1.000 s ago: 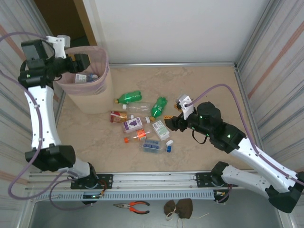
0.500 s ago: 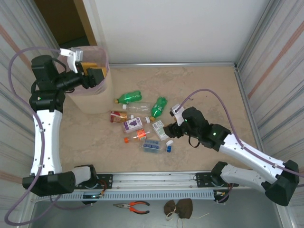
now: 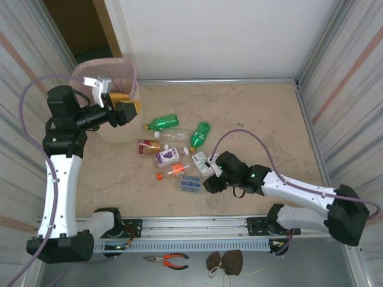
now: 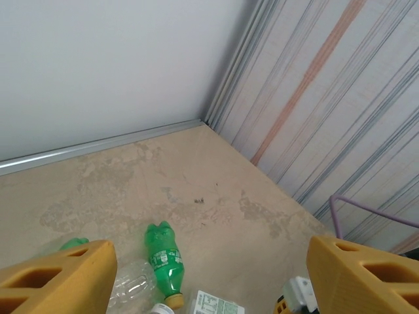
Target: Put the plastic bottles in the bin
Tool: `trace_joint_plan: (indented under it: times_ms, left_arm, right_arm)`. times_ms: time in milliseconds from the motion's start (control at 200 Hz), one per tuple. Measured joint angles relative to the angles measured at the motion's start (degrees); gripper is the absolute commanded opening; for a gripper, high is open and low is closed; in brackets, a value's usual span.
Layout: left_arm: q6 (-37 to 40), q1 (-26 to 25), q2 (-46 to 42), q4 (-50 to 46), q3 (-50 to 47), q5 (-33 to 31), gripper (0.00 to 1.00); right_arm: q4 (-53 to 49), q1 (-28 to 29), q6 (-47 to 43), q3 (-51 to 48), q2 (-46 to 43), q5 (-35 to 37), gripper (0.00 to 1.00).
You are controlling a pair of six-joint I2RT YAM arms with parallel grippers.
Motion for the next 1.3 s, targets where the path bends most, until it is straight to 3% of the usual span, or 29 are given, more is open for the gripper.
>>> trace_joint_plan:
  times_ms: [571, 1303]
  left_arm:
    - [-2.19, -0.79, -4.98, 0.59, -4.50, -0.17, 0.77]
    - [-2.64, -0.79, -8.70, -0.90, -6.99, -0.37, 0.77]
  right_arm:
    - [4.79, 8.55, 3.85, -0.42, 7.67, 3.76, 0.66]
    - [4.00, 16.90, 8.39, -1.29, 8.87, 11.85, 0.67]
